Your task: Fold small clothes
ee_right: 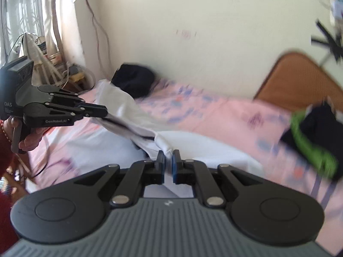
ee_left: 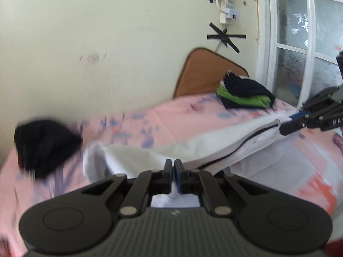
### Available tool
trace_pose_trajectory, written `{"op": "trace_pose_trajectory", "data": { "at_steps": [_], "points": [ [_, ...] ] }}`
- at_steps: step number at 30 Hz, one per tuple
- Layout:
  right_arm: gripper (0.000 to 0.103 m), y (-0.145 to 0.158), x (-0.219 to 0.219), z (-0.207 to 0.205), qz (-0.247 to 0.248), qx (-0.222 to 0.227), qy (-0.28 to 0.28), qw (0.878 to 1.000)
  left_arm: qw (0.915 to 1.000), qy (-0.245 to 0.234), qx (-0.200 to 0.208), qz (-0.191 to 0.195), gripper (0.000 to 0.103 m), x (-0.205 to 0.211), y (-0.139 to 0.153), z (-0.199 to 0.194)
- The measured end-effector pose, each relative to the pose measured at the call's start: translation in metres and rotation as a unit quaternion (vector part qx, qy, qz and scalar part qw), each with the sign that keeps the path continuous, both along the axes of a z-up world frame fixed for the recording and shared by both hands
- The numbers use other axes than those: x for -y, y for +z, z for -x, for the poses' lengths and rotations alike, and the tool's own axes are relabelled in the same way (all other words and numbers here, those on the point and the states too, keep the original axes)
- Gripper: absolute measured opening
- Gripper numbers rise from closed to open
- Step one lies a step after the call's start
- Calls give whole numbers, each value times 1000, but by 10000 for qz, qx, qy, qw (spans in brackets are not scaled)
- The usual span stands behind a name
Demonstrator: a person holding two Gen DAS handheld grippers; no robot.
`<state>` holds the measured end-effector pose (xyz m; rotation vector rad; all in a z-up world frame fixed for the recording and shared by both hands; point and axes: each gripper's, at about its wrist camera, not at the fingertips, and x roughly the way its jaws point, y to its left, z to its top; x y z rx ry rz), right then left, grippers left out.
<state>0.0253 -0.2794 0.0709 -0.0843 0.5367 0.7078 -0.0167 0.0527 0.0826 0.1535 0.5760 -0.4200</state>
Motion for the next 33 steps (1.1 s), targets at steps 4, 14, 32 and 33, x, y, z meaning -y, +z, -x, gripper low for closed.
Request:
{"op": "trace_pose_trajectory", "data": {
  "at_steps": [4,14,32,33],
  "points": [
    [10,-39,-2,35,63,-254,-240,9994,9981,162,-508,305,4,-20,-33,36],
    [28,-87,-8,48,-208,-752,-550,9954,9959,109,-557,711,20,-50,-35,40],
    [33,-68,-77,-58,-1080,-833,-817,9873,9971,439,-505,359,27,20,-67,-91],
    [33,-80,-80,-59,-883,-958,-802,9882,9971,437,-530,323,28,20,-76,-91]
  ]
}}
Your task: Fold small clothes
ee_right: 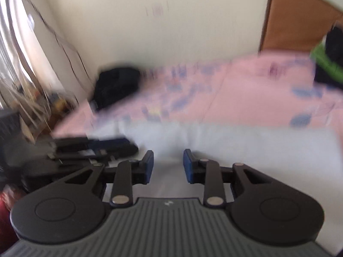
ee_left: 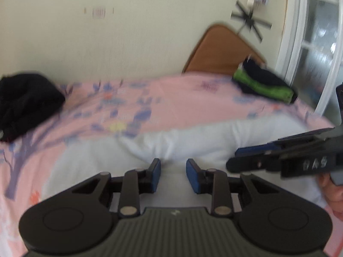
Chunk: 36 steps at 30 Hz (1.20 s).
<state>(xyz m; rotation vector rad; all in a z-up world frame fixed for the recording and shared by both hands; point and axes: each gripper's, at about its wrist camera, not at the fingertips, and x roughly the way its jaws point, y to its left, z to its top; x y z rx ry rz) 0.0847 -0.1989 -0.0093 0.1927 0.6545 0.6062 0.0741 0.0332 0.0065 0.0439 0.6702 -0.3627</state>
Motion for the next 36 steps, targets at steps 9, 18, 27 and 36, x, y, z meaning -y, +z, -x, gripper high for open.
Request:
{"op": "trace_pose_trajectory", "data": {
  "at_steps": [9,18,27,36],
  "points": [
    [32,-16,4,52,782,1096,103,9908,9994,-19,336,89,28,-5,-8,12],
    [34,-20,26,54,265,1062,-13,9940,9987,-184,470,-51,42,1,-7,17],
    [41,-28,84,49,-1100,473,-1028,9875,9986,-219,459,-107,47,5,-8,16],
    [44,-28,82,47,-1219,384,-951,9872,9986,-296,425,-59,52,3,-9,15]
  ]
}}
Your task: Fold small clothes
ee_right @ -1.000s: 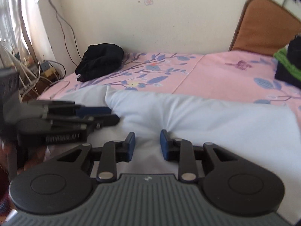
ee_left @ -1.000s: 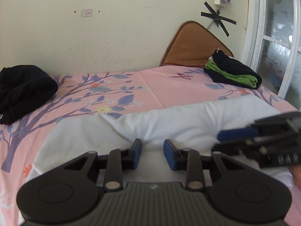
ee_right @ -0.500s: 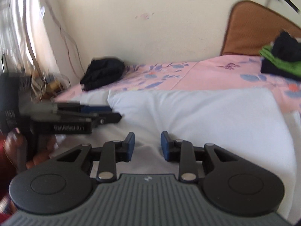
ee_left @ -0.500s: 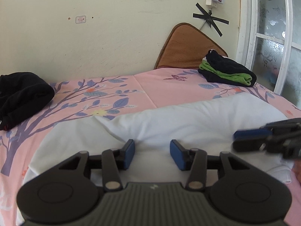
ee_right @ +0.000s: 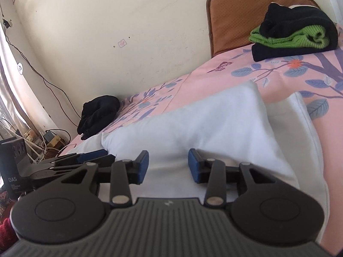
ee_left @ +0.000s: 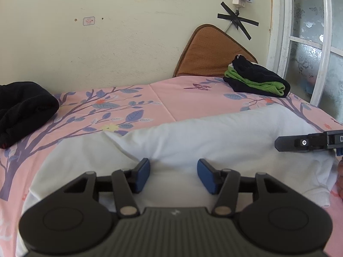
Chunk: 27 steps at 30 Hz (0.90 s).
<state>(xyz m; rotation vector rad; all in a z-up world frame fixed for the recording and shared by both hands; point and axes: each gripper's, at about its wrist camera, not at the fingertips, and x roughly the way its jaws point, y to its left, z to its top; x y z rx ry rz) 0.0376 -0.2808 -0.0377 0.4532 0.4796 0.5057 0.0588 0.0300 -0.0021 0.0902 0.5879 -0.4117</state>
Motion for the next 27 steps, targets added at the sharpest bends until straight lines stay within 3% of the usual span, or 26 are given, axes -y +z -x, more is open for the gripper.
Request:
{"op": "trace_pose_trajectory", "data": {
  "at_steps": [9,15,27],
  "points": [
    [54,1,-6,4,245,164,37,9996,9998,-88,-60,182,60,-4,0,0],
    [59,1,-7,3,271,196,93,9994,9994,-260,-104,202,75,-1,1,0],
    [59,1,-6,2,250,197,113,9994,9994,-291,-92,149,78,1,1,2]
  ]
}}
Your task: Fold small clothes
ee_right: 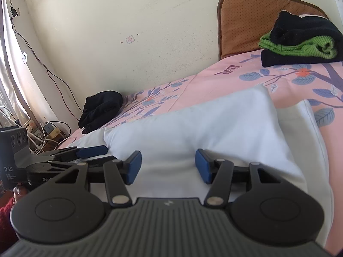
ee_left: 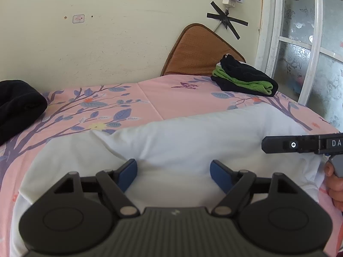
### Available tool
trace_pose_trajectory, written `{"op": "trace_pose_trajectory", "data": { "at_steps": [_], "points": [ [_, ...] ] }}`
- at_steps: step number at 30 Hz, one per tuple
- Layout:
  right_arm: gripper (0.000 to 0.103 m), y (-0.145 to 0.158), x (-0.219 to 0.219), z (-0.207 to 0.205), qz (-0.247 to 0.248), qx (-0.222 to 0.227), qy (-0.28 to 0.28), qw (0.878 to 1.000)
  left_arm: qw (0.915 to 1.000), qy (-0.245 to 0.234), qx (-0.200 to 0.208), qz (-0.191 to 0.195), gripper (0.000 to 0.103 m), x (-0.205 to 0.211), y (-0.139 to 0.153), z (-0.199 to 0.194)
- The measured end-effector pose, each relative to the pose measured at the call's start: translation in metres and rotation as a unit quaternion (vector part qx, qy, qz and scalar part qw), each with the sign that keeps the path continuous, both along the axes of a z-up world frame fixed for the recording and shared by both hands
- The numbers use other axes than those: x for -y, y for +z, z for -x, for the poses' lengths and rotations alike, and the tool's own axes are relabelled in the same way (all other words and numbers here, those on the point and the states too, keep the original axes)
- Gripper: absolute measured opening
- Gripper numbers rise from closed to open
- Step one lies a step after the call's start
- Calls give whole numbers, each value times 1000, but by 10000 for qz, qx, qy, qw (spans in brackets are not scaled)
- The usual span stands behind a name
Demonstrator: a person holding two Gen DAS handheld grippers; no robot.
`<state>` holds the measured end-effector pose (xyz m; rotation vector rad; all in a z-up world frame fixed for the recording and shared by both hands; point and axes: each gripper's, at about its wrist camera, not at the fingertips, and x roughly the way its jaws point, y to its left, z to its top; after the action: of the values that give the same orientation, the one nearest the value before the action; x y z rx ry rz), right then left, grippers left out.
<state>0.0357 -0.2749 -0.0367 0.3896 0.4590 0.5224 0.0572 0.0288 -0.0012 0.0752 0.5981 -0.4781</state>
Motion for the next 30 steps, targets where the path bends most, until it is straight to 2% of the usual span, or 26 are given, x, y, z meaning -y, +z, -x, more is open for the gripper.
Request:
{"op": "trace_pose_trajectory", "data": {
  "at_steps": [9,14,30],
  "points": [
    [58,0,0,0,27,19,11,10000,10000,-10,15,-10,81,1,0,1],
    [59,0,0,0,6,17,28,10000,10000,-25,40,23,86,1,1,2],
    [58,0,2,-1,-31,16,61,10000,10000,-36,41,4,88,1,1,2]
  ]
}}
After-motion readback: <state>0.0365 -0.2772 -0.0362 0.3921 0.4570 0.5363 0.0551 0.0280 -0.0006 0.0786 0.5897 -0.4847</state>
